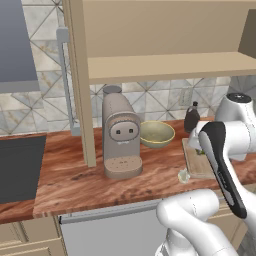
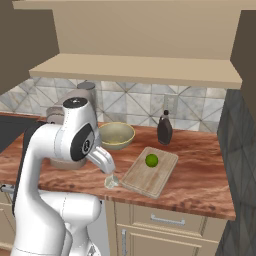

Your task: Open the cabinet. Place the bowl and condiment on the counter. Then place the lime and garlic on the cutting board.

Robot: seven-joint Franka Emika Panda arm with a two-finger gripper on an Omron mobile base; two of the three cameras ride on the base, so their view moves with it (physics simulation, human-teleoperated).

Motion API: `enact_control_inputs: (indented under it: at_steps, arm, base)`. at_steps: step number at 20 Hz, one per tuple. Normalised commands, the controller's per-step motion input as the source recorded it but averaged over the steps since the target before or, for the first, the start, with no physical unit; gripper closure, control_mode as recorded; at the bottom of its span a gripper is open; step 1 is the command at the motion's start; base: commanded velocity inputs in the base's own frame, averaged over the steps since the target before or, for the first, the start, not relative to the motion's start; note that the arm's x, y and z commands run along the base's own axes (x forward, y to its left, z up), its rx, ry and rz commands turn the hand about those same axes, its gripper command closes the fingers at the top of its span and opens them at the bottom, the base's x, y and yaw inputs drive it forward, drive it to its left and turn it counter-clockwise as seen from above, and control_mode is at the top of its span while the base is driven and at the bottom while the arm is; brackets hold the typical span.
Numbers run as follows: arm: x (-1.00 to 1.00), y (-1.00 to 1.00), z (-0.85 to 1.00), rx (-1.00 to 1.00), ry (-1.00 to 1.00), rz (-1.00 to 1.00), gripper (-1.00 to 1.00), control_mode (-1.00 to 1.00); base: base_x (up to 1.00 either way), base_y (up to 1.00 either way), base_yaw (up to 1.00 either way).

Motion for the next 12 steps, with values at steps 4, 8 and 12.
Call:
enact_control_inputs:
  at_steps: [4, 8, 12]
  arm:
    - [0.14, 0.08, -0.12, 0.01, 0.00, -0.05, -1.00, -1.00]
    - [0.12, 0.00, -0.22, 0.01, 0.00, -0.02, -1.00, -1.00]
    - [0.15, 0.00, -0.26, 0.00, 0.00, -0.01, -1.00, -1.00]
  base:
    - [0.00, 0.00, 0.00]
    - [0.00, 0.00, 0.00]
    - [0.00, 0.00, 0.00]
